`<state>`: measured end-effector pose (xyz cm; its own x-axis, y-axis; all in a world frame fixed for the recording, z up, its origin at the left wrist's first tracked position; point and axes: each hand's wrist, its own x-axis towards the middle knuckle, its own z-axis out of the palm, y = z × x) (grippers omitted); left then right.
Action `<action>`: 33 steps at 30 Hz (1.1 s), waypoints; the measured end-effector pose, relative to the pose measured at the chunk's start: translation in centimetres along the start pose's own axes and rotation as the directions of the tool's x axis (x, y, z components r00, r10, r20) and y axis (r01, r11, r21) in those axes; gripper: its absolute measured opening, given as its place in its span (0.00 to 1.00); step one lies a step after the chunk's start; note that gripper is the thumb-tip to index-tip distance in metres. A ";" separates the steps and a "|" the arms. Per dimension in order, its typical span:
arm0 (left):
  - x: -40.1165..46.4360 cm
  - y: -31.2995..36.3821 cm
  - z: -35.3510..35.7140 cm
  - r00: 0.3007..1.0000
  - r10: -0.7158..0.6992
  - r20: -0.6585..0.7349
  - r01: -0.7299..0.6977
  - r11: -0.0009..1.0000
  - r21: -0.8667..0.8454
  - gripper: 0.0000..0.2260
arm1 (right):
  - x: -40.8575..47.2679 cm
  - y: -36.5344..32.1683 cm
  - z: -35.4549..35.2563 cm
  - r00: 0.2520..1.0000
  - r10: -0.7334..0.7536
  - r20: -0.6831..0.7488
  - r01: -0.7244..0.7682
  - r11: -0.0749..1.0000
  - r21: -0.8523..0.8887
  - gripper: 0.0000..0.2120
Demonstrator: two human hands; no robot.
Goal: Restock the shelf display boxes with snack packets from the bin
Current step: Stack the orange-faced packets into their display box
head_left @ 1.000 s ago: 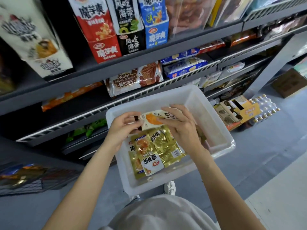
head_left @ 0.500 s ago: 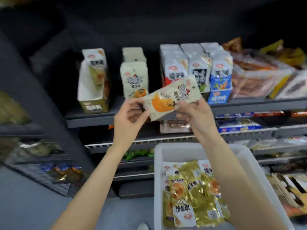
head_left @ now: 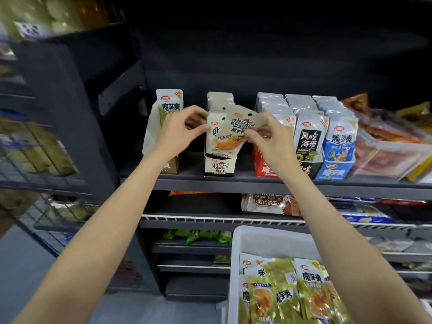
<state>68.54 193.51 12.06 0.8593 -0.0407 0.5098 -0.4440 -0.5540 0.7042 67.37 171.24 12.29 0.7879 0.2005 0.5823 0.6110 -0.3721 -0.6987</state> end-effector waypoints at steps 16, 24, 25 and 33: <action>-2.6 0.9 1.9 0.977 -0.212 0.008 0.187 0.843 -0.505 0.20 | -0.9 1.0 4.8 0.976 0.214 0.029 -0.214 0.977 -0.012 0.38; 1.1 1.7 0.3 0.931 -0.115 0.347 0.021 0.964 0.264 0.48 | -1.2 1.0 5.1 0.976 0.162 0.145 -0.178 0.979 0.102 0.26; 1.9 1.8 -0.3 0.899 -0.138 0.415 -0.043 0.916 0.398 0.49 | -1.4 1.4 4.9 0.973 0.167 0.158 -0.178 0.982 0.063 0.28; 0.2 3.8 -1.4 0.917 0.004 0.398 -0.297 0.673 0.678 0.32 | 0.2 0.0 0.5 0.978 0.085 0.190 -0.077 0.996 -0.052 0.25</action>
<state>66.67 192.58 15.56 0.8877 -0.3705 0.2733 -0.3818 -0.9241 -0.0126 67.54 171.68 12.17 0.8373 0.3367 0.4309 0.5440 -0.4334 -0.7185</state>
